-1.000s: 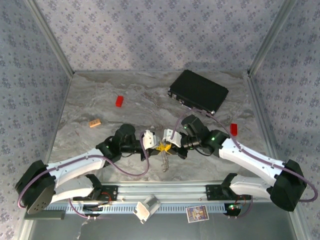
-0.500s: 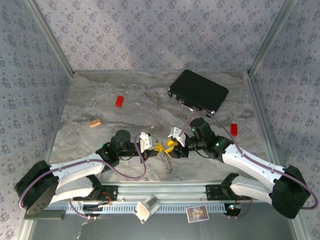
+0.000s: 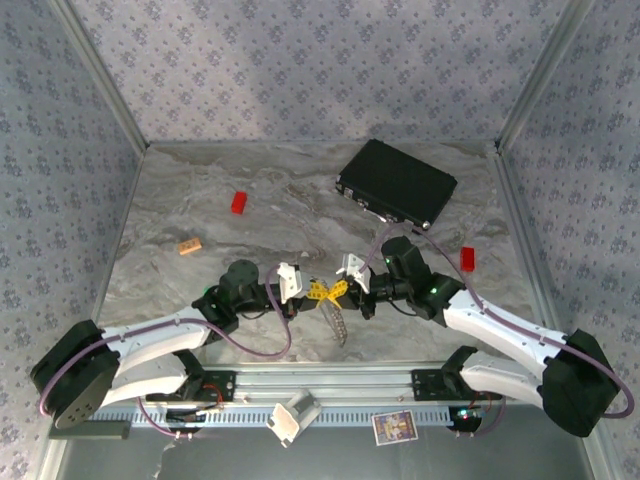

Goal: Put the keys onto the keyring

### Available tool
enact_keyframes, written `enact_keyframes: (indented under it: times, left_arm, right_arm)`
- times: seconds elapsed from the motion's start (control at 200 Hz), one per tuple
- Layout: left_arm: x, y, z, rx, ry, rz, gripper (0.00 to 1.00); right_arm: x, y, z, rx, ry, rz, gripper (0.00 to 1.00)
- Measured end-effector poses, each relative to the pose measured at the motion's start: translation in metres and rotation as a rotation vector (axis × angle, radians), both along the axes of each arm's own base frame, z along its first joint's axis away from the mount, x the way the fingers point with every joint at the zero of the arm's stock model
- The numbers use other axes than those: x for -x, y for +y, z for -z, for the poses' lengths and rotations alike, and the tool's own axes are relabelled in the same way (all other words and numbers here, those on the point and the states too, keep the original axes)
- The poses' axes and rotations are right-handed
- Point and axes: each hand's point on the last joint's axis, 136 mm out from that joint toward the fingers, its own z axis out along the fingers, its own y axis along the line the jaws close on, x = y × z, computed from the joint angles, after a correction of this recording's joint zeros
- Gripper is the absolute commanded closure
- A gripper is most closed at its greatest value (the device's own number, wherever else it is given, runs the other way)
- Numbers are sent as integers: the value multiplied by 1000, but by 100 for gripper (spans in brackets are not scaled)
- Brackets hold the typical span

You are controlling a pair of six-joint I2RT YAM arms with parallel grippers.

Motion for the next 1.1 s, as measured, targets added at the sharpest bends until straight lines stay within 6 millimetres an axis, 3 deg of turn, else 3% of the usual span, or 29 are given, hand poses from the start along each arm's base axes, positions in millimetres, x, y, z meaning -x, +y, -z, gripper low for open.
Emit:
enact_keyframes:
  times: [0.055,0.135,0.265,0.475,0.68,0.855,0.904,0.954,0.979,1.099]
  left_arm:
    - [0,0,1,-4,2,1,80]
    - [-2,1,4,-21,1,-14,71]
    - [-1,4,10,-68,9,-16,70]
    - [0,5,20,-139,32,-10,73]
    - [2,7,25,-170,36,2,84]
    - [5,7,26,-178,41,21,100]
    - [5,7,26,-180,43,22,100]
    - [6,7,26,-178,43,25,100]
    - [5,6,25,-174,41,25,100]
    - [4,5,21,-156,33,21,100]
  right_arm:
    - [0,-1,0,6,-5,-4,100]
    - [2,-2,3,32,-5,-9,100]
    - [0,-5,0,90,-34,-2,100]
    - [6,6,-8,181,-108,-61,100]
    - [6,10,5,291,-124,-93,100]
    - [6,11,5,324,-142,-103,100]
    - [6,11,5,323,-141,-104,100]
    - [5,11,4,320,-142,-100,76]
    - [4,10,3,314,-139,-92,70]
    - [0,2,-4,235,-135,-41,66]
